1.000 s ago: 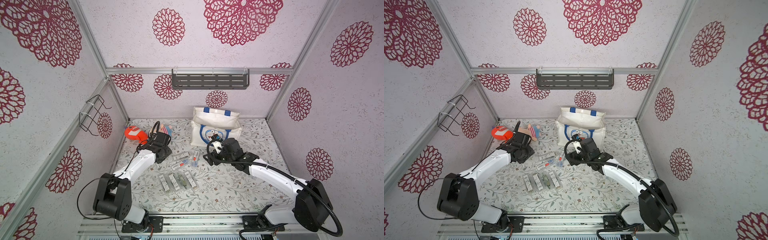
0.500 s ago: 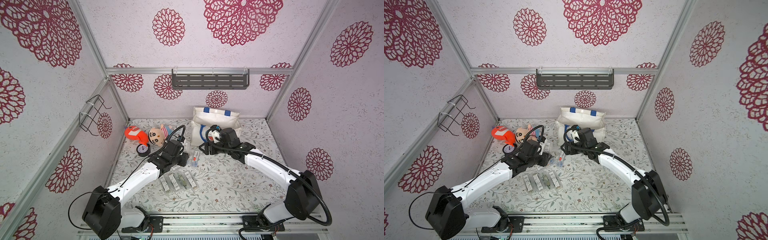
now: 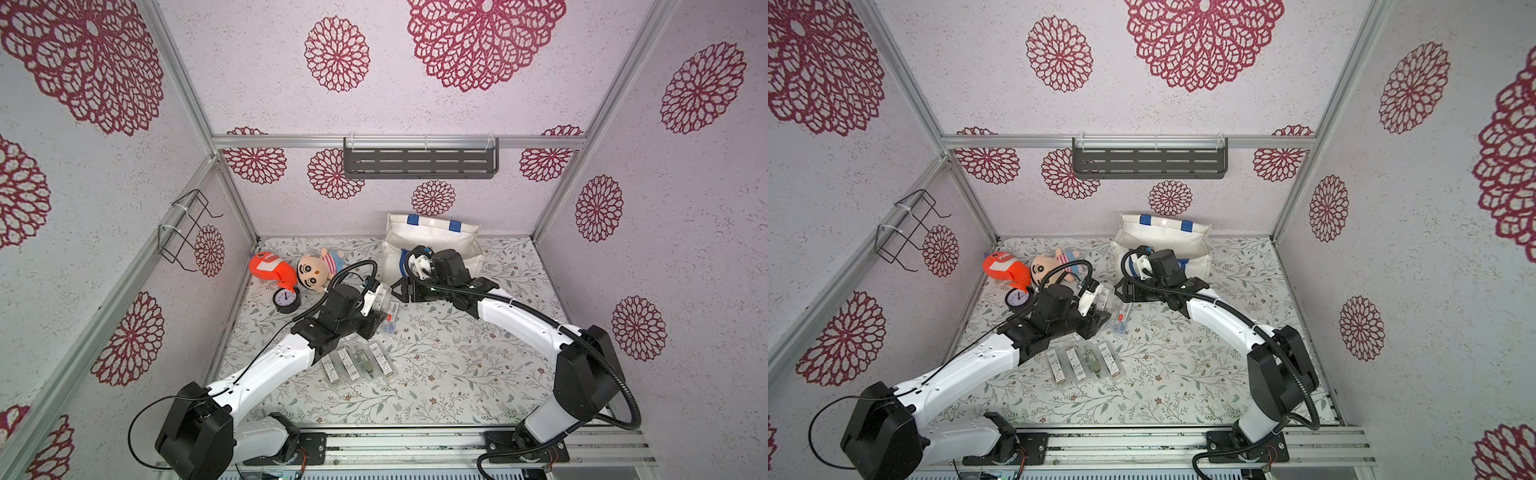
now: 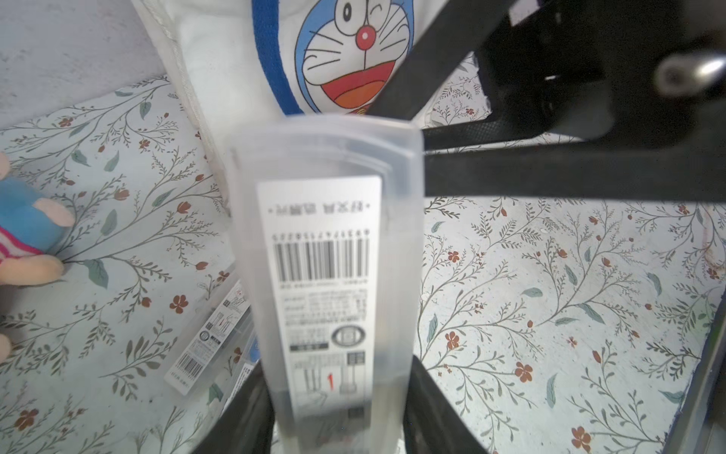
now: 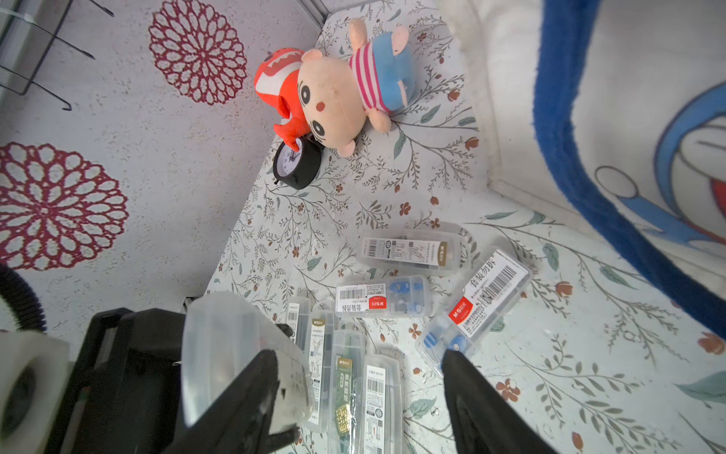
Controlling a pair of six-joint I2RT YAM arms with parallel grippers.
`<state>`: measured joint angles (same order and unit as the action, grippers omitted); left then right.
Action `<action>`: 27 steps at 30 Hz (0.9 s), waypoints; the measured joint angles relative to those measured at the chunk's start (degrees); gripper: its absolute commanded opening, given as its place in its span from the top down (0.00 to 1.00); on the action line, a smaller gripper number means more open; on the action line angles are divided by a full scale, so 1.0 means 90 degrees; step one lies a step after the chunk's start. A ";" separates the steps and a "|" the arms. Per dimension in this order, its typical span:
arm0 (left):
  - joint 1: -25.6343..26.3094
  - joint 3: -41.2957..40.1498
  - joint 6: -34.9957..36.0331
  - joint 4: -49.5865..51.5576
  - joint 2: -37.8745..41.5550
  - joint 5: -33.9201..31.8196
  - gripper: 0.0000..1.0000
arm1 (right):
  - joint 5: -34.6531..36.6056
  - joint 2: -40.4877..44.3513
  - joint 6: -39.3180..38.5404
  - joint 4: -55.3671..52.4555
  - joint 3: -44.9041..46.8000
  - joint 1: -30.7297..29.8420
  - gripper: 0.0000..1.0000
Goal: Put the compass set into the canvas bag
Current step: Move the canvas bag to the center of the board.
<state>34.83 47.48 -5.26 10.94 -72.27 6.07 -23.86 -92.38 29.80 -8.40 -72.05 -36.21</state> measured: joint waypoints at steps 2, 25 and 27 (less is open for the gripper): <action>0.0000 0.0022 0.0041 0.0002 -0.0029 0.0017 0.75 | -0.0061 -0.0022 0.0027 0.0036 0.0002 0.0005 0.31; 0.0019 0.0289 0.0136 0.0034 -0.0396 0.0279 0.76 | -0.0831 0.0755 0.0027 0.0294 0.0338 0.0022 0.34; 0.0019 0.0318 0.0136 0.0036 -0.0396 0.0299 0.76 | -0.0828 0.0629 0.0024 0.0294 0.0282 -0.0024 0.35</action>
<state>35.00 50.35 -4.03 11.27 -75.83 8.75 -31.31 -86.72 30.02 -5.76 -69.52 -36.42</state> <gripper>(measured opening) 0.487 0.658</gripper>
